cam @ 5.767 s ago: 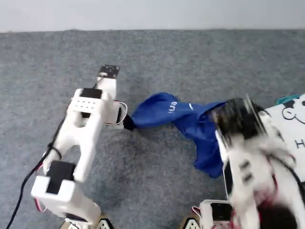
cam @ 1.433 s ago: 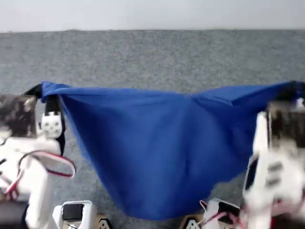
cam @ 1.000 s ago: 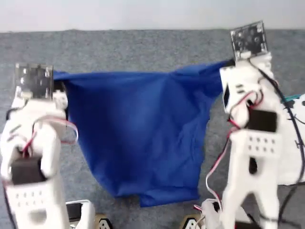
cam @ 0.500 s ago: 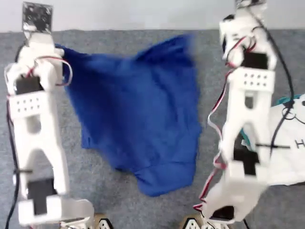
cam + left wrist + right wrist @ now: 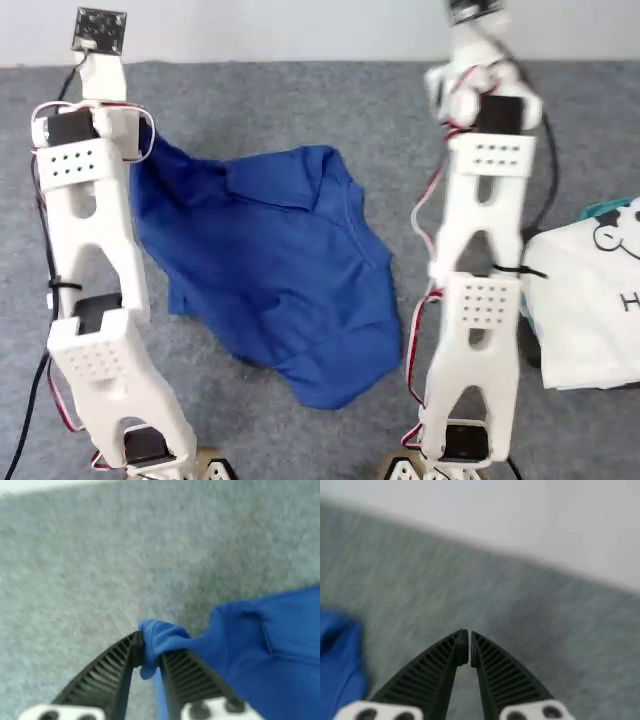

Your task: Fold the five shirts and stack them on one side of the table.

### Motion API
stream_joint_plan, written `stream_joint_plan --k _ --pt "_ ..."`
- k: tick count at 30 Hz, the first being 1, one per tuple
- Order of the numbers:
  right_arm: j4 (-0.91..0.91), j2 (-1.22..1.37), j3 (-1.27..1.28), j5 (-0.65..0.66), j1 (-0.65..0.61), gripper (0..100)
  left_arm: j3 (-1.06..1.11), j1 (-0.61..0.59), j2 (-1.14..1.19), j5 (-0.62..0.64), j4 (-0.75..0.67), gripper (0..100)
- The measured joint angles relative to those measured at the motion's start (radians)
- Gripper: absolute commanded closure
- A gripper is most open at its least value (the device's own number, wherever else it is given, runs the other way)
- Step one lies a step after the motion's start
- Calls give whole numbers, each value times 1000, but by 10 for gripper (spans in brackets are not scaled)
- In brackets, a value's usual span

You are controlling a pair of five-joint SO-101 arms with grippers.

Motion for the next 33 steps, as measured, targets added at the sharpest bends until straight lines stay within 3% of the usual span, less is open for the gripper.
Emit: stream_joint_plan --k 4,13,22,26,33 --pt "94 133 -12 6 -106 816 -25 0 51 0 37 986" --pt "259 259 -14 8 -235 850 -26 0 68 0 77 986" --pt "137 361 -21 8 -241 859 -26 0 68 0 77 986" --pt "86 400 -43 12 -241 954 -26 0 68 0 77 985" --pt "68 410 -52 150 -226 988 -26 0 68 0 77 985"
